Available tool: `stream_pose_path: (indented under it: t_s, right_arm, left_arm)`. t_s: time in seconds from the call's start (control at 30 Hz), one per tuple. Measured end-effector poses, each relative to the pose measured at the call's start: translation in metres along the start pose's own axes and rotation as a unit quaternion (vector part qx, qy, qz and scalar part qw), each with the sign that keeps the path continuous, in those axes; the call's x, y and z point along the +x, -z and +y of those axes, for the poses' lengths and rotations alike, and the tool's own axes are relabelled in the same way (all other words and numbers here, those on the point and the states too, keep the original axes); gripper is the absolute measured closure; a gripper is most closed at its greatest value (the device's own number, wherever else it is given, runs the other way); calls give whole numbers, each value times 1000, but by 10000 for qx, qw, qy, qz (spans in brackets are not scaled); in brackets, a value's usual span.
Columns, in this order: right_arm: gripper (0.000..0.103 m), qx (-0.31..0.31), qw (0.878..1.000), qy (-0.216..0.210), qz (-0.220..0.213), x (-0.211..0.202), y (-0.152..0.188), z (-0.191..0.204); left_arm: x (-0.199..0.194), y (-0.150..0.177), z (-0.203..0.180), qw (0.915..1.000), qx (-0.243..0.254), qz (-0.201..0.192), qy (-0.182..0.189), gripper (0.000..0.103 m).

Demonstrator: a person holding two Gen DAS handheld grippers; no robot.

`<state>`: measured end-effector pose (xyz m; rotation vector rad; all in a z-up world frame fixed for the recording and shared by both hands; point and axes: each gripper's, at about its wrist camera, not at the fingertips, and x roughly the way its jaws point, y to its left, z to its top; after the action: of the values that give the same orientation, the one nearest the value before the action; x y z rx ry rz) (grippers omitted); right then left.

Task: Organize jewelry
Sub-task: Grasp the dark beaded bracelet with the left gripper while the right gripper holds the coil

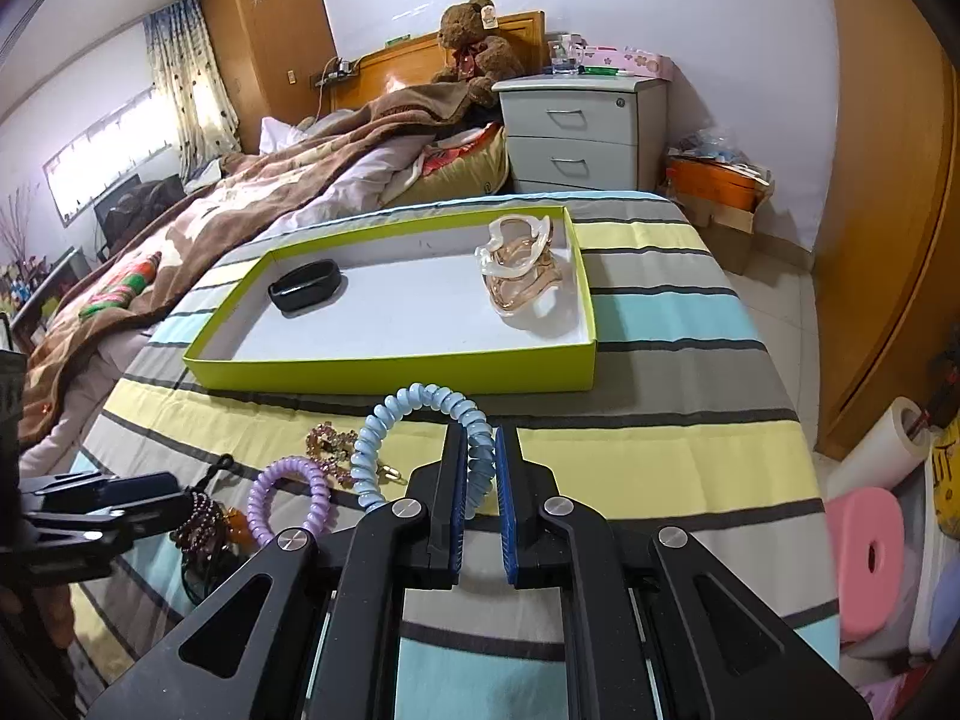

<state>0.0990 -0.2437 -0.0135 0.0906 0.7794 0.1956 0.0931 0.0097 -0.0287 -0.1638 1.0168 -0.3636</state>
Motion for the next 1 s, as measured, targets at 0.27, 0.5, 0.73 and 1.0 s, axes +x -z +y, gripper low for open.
stream_pose_path:
  t_s: [0.27,0.5,0.73,1.0]
  right_arm:
    - [93,3,9999,-61,-93,-4,0,1]
    - [93,58,9999,-72,-55,-2,4,0]
    - [93,92,9999,-78,-61,-3,5,-1]
    - [93,92,9999,-89,-69,-5,5,-1]
  left_arm:
    - [3,1,-14,9980,528,84,-328,66]
    - [13,-8,-21,9963,749,195,-385,66]
    - [14,-5,-27,9941,971,175,-459,79]
    - [8,-4,-25,9960,827,0,-349,86]
